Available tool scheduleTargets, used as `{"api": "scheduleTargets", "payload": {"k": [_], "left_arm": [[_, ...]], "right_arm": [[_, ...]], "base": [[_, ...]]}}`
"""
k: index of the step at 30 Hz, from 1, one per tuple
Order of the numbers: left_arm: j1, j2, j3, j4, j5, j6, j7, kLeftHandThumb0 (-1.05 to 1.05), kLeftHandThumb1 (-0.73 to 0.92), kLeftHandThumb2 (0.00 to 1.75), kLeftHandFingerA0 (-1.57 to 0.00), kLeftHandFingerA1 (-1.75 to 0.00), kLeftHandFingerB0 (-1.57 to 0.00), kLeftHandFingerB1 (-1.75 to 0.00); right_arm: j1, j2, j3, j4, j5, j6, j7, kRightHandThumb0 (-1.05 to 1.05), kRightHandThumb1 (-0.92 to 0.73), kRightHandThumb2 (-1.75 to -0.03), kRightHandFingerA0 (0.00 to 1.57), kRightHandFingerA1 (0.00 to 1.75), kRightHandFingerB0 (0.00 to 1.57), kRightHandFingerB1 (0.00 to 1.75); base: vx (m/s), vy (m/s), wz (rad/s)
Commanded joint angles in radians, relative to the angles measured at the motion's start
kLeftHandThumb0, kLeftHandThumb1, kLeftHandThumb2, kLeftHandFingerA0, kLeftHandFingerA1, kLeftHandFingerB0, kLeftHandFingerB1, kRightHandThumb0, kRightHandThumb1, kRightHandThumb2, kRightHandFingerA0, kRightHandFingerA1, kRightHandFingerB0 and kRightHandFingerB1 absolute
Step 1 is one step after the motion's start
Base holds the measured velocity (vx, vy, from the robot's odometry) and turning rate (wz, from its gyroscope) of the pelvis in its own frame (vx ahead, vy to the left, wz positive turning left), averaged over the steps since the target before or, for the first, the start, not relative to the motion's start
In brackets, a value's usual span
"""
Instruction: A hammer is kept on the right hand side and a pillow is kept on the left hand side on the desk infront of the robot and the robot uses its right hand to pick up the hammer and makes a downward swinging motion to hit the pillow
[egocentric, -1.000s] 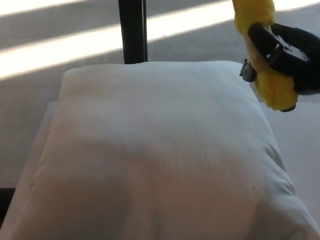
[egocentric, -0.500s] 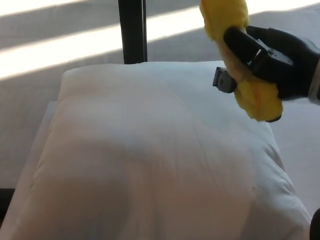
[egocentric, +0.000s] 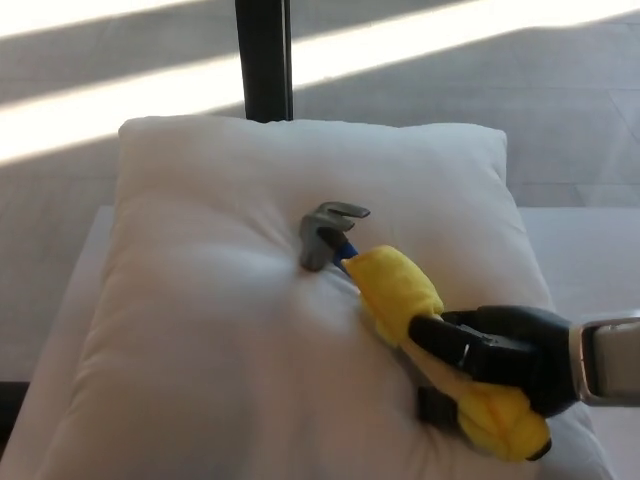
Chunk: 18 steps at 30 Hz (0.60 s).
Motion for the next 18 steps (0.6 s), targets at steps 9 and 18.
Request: {"api": "scheduleTargets", "payload": {"k": [9,18], "left_arm": [[0.006,0.025,0.001,-0.004,-0.015,-0.019,-0.004,-0.56,0.61,0.59,-0.67,-0.47,-0.6,-0.44],[0.011,0.019,0.001,-0.004,-0.016,-0.027,-0.007,-0.57,0.62,0.59,-0.67,-0.47,-0.64,-0.46]], "right_arm": [[0.068,-0.08,0.101,0.317,-0.139,-0.268,-0.109,-0.31,-0.54,-1.26,1.12,1.75,0.85,1.59],[0.044,-0.066,0.102,0.336,-0.121,-0.257,-0.134,-0.34,-0.61,-1.15,1.12,1.75,0.82,1.57]], "base": [[0.0,0.0,0.0],[0.0,0.0,0.0]]}}
